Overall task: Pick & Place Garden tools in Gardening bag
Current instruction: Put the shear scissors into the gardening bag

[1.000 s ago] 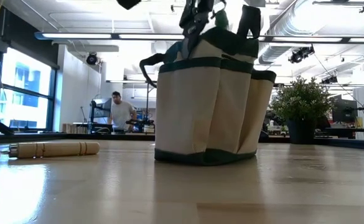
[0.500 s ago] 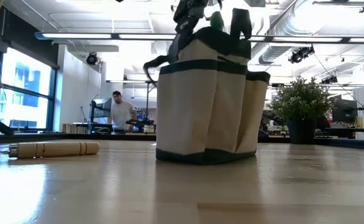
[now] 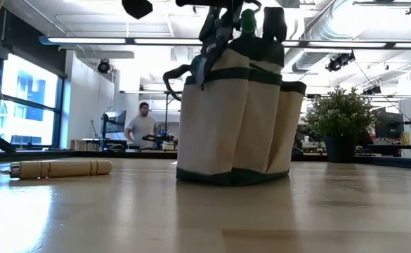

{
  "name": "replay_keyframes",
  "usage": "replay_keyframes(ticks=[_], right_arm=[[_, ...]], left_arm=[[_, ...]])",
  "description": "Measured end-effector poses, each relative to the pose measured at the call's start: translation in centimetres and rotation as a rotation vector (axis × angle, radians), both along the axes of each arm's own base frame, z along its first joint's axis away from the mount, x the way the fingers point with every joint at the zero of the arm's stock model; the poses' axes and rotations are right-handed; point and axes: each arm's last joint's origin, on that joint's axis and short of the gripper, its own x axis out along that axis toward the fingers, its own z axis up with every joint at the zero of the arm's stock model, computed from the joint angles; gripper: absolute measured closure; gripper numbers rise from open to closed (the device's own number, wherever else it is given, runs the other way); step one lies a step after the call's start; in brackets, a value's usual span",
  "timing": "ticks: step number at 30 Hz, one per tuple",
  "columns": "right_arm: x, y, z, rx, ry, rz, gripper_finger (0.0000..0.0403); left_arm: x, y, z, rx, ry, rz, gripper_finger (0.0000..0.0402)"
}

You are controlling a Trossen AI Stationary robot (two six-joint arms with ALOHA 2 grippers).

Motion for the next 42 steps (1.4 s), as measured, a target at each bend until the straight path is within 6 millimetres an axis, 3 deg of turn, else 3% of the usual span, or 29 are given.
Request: replay_keyframes(ticks=[11, 23, 33, 42], right_arm=[[0.0, 0.0, 0.0, -0.003, 0.000, -0.001, 0.0400], [0.0, 0.0, 0.0, -0.003, 0.000, 0.000, 0.0400], [-0.2, 0.1, 0.0, 0.000, 0.000, 0.006, 0.0400], [-0.2, 0.1, 0.0, 0.000, 0.000, 0.006, 0.0400]], left_arm=[[0.7, 1.4, 0.5, 0.005, 0.009, 0.031, 0.0357], [2.2, 1.9, 4.6, 0.054, 0.085, 0.061, 0.0357], [2.5, 0.8, 2.2, 0.053, 0.081, 0.042, 0.0357], [1.9, 0.0, 1.4, 0.073, 0.109, 0.023, 0.0357]])
